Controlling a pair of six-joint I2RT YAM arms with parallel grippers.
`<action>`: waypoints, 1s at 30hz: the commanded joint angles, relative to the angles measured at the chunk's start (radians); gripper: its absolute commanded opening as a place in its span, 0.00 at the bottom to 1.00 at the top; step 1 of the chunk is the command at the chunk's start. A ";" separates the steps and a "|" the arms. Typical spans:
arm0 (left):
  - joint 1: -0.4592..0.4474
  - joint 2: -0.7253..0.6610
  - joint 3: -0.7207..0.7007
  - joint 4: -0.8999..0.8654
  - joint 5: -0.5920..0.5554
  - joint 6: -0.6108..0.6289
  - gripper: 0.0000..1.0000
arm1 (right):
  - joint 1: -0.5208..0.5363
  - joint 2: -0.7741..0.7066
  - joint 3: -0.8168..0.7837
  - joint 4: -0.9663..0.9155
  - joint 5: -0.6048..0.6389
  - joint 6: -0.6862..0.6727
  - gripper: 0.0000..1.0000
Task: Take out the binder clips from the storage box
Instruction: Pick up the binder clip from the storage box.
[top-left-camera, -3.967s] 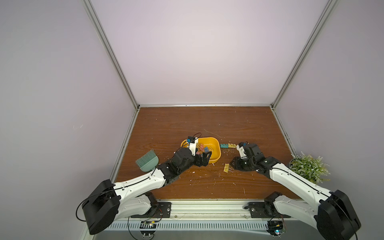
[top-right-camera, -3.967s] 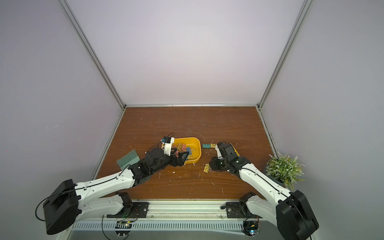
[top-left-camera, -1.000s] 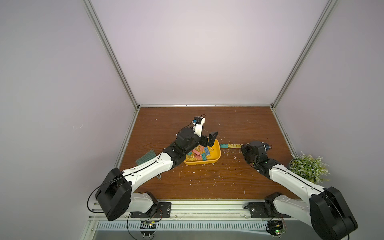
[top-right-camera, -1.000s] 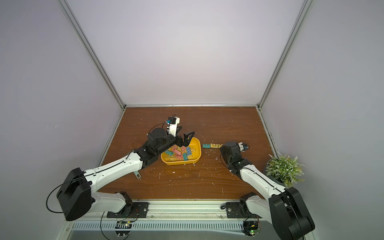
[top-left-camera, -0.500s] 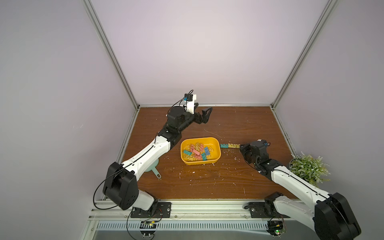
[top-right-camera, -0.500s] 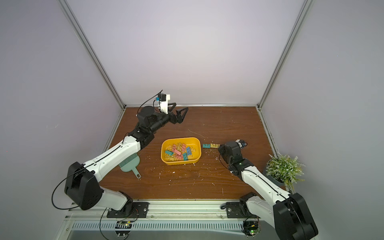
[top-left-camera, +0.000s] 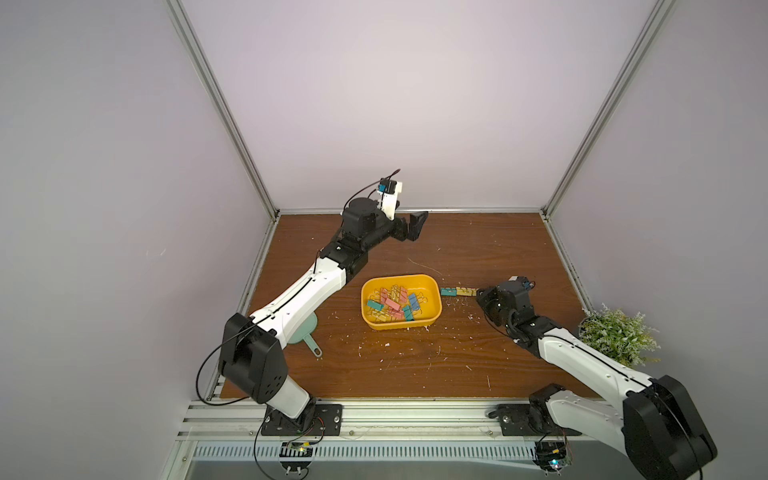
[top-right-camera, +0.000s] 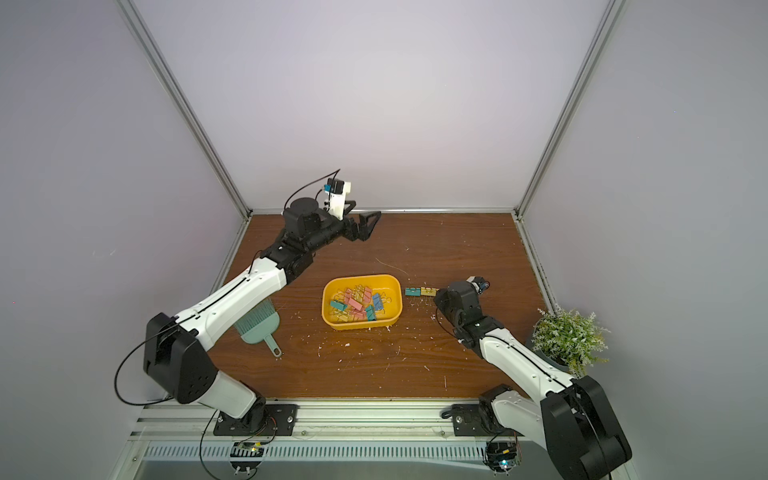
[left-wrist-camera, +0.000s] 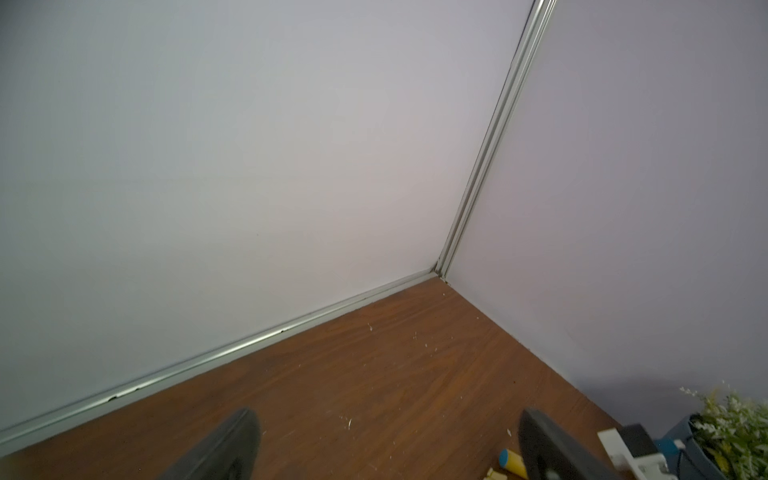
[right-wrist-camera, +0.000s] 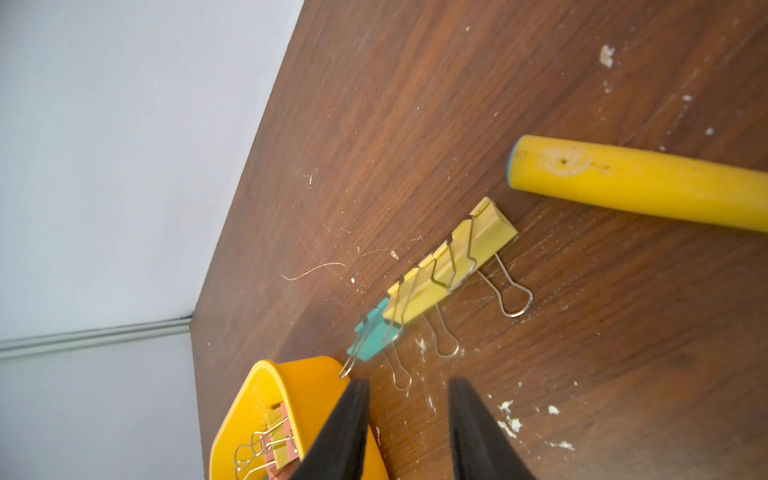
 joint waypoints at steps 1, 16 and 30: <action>-0.006 -0.075 -0.110 0.001 -0.047 0.024 1.00 | 0.015 0.014 0.079 0.040 -0.080 -0.133 0.38; -0.001 -0.332 -0.438 0.068 -0.171 -0.024 1.00 | 0.178 0.461 0.462 -0.086 -0.340 -0.474 0.31; 0.110 -0.118 -0.021 -0.022 -0.085 0.077 1.00 | 0.187 0.722 0.678 -0.201 -0.392 -0.546 0.33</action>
